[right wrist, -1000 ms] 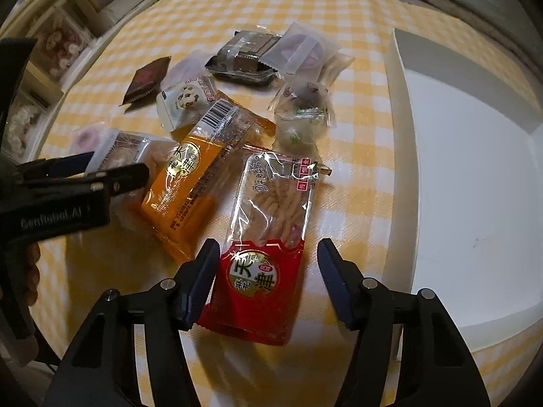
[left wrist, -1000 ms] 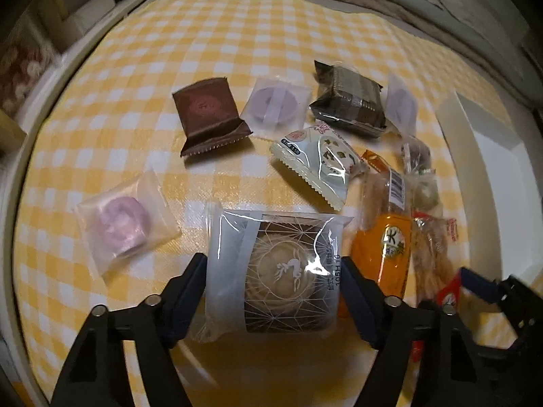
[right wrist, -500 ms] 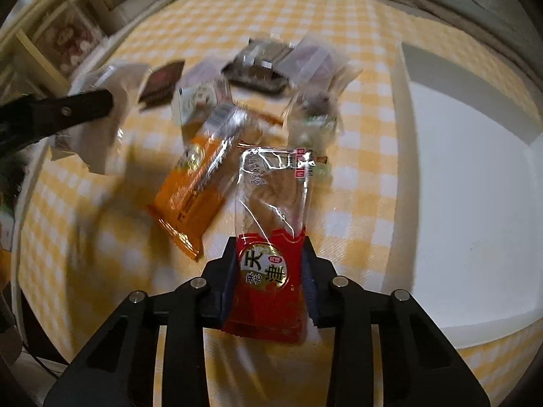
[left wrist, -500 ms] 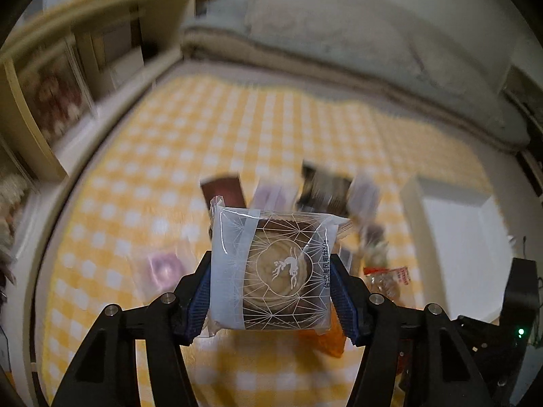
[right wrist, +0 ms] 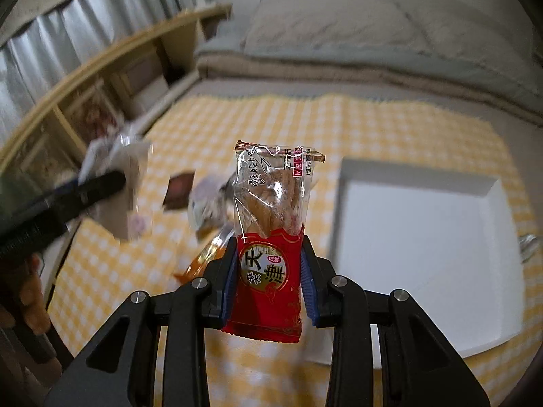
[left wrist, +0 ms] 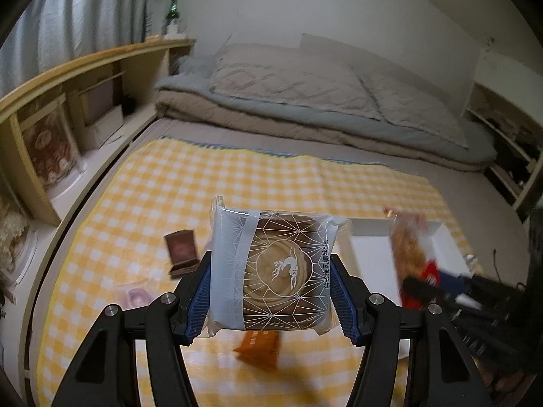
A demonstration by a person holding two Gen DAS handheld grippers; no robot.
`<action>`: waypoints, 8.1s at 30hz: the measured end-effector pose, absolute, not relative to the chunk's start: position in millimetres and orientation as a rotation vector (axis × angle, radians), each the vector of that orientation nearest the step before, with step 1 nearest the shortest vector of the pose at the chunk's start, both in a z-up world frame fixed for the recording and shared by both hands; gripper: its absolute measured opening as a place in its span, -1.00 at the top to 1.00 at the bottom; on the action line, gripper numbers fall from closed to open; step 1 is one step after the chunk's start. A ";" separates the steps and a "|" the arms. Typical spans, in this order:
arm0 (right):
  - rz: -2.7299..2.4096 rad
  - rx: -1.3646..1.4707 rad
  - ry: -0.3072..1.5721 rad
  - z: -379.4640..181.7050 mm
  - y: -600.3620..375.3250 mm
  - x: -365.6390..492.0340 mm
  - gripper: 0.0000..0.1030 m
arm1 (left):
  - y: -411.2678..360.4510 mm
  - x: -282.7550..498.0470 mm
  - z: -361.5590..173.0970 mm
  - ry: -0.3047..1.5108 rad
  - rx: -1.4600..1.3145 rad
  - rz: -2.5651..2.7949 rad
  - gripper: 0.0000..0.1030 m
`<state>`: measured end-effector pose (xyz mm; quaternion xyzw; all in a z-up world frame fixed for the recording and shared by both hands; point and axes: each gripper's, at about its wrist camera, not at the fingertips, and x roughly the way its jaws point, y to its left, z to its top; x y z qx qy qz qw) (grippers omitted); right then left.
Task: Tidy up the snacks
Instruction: 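Carry both snacks over the white tray and release them inside, then move both tools back toward the remaining snack pile, then grasp the orange snack bag with the right tool while the left grasps the pink ring candy, then carry both snacks to the white tray and release them inside, then move both tools back over the remaining snacks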
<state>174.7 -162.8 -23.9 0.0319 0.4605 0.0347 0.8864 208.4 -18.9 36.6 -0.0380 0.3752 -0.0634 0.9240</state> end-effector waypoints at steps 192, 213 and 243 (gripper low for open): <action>-0.045 -0.018 0.899 18.2 -153.5 182.7 0.35 | 17.3 211.4 69.8 0.791 -0.159 -0.082 -0.19; -0.210 0.077 0.987 -10.0 -289.2 166.6 0.34 | -143.0 325.1 2.0 1.000 -0.149 -0.298 -0.19; -0.268 0.119 1.045 -50.4 -339.8 187.9 -1.00 | -138.5 350.5 -53.3 1.077 -0.021 -0.276 -1.00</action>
